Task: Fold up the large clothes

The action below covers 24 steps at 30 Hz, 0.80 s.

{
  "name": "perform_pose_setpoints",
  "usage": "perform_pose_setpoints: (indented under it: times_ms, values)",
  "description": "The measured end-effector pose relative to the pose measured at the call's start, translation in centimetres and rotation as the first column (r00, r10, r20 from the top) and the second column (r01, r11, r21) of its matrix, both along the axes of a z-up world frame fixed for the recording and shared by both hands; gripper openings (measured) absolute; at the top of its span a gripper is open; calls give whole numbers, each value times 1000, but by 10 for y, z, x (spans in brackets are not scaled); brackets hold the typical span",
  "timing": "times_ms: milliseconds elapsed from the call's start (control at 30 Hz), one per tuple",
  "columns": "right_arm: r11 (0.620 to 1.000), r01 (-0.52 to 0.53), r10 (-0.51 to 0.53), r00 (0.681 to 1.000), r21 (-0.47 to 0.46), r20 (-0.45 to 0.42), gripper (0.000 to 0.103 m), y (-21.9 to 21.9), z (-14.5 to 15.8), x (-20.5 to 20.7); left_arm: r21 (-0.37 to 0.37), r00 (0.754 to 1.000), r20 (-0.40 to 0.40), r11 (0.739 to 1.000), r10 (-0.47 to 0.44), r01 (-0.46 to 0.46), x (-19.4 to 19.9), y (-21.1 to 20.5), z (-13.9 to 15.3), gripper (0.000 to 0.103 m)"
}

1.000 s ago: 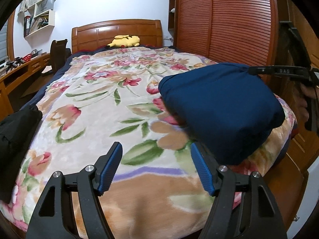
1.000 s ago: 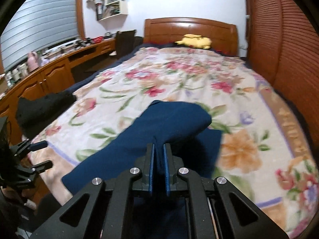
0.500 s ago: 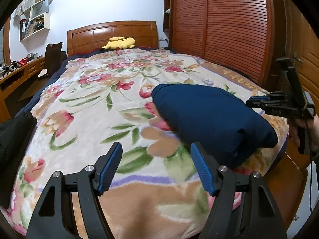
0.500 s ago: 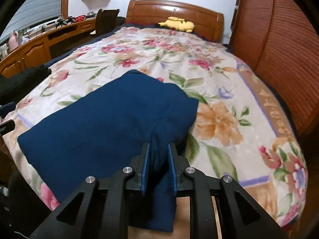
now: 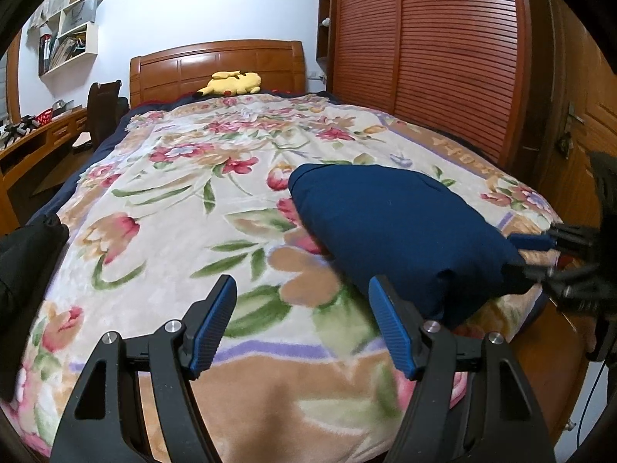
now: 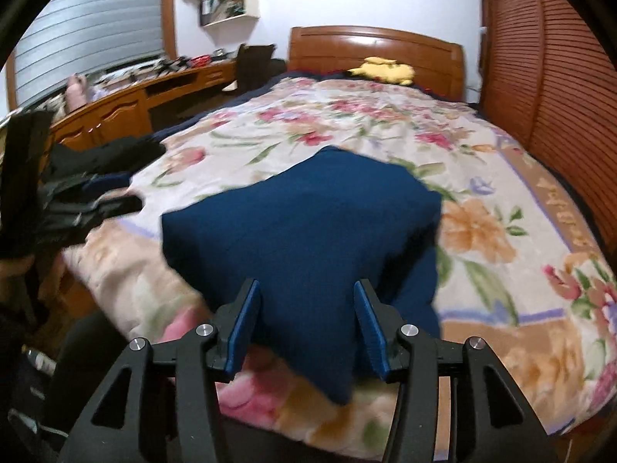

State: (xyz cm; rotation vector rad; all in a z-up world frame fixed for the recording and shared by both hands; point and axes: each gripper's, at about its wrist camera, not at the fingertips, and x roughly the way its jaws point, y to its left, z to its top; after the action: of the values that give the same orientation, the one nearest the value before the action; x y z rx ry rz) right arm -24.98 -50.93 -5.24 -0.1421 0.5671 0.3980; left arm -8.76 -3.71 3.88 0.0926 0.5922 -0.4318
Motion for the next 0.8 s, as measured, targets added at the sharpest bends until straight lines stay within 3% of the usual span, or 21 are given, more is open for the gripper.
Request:
perform_pose_setpoints:
  times_ms: [300,333,367,433,600,800]
  values:
    - [988,15,-25,998,-153,-63,52,-6,-26,15,-9,1000,-6,1000,-13,13,4,-6,4,72]
    - [984,24,-37,997,-178,-70,48,-8,-30,18,-12,1000,-7,1000,-17,17,5,-8,5,72]
    - [980,22,-38,996,-199,-76,30,-10,-34,20,-16,1000,-6,1000,-22,22,8,-12,8,72]
    - [979,-12,-7,996,-204,-94,13,-14,-37,22,-22,999,-6,999,-35,35,14,-21,13,72]
    - [987,42,-40,999,-155,15,8,-36,-13,9,-40,995,-46,996,-84,83,34,-47,15,72]
    - [968,146,-129,987,-205,94,8,-59,-9,5,-18,980,-103,985,-171,170,47,-85,-1,72]
